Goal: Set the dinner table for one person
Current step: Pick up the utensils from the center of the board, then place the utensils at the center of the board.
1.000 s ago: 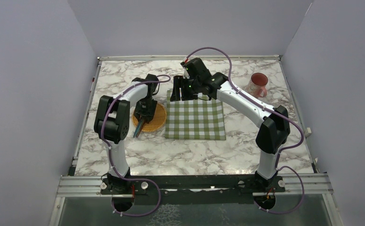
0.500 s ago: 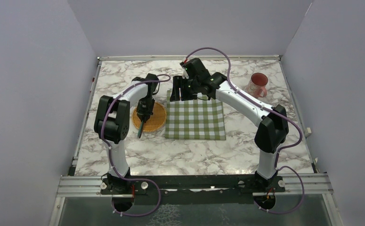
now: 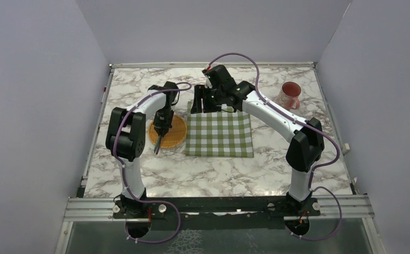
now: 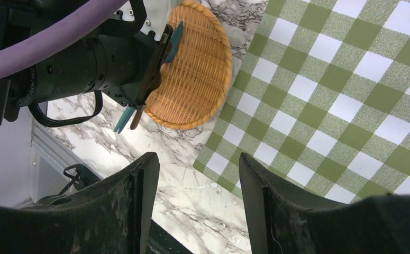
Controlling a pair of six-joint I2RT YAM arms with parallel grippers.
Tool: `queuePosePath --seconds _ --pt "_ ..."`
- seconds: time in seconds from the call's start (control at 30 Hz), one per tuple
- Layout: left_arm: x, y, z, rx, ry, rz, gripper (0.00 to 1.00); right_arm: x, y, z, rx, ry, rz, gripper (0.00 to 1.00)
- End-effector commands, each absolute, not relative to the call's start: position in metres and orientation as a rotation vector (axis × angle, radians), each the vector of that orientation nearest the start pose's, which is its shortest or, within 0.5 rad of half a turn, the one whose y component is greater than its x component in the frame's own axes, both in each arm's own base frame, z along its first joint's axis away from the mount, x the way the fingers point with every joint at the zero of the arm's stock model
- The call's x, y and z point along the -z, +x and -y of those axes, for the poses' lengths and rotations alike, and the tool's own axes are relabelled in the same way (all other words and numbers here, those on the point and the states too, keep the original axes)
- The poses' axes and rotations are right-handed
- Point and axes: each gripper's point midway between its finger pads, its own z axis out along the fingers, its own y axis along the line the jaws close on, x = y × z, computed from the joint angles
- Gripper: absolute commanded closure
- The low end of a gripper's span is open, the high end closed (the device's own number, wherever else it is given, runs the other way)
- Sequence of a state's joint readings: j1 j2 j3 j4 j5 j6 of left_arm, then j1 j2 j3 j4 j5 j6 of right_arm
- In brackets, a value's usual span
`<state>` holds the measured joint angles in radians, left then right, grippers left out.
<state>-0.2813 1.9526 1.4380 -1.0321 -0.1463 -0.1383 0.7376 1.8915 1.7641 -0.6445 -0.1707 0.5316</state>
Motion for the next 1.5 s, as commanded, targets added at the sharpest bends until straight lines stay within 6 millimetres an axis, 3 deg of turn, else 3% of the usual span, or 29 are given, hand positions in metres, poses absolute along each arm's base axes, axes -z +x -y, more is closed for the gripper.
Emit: queuePosePath --seconds 0.0,0.27,0.53,0.9,1.1,1.27,1.47 --pt "-0.046 0.32 0.071 -0.214 0.188 -3.079 1.0 -0.205 0.347 -0.381 -0.813 -0.338 -2.425 0.39" --pt "-0.06 0.313 0.08 -0.167 0.154 -3.071 1.0 -0.216 0.35 -0.377 -0.8 -0.316 -2.392 0.39" --pt "-0.069 0.291 0.095 -0.13 0.175 -3.086 1.0 -0.229 0.356 -0.369 -0.758 -0.264 -2.352 0.4" --pt "-0.073 0.271 0.098 -0.139 0.192 -3.106 1.0 -0.237 0.36 -0.362 -0.727 -0.222 -2.329 0.4" --pt "-0.087 0.262 0.115 -0.065 0.242 -3.103 1.0 -0.24 0.36 -0.354 -0.696 -0.185 -2.322 0.4" --pt "-0.094 0.236 0.142 0.051 0.327 -3.109 1.0 -0.242 0.366 -0.344 -0.634 -0.127 -2.31 0.4" --pt "-0.09 0.213 0.155 0.057 0.387 -3.116 1.0 -0.244 0.368 -0.336 -0.594 -0.066 -2.307 0.4"
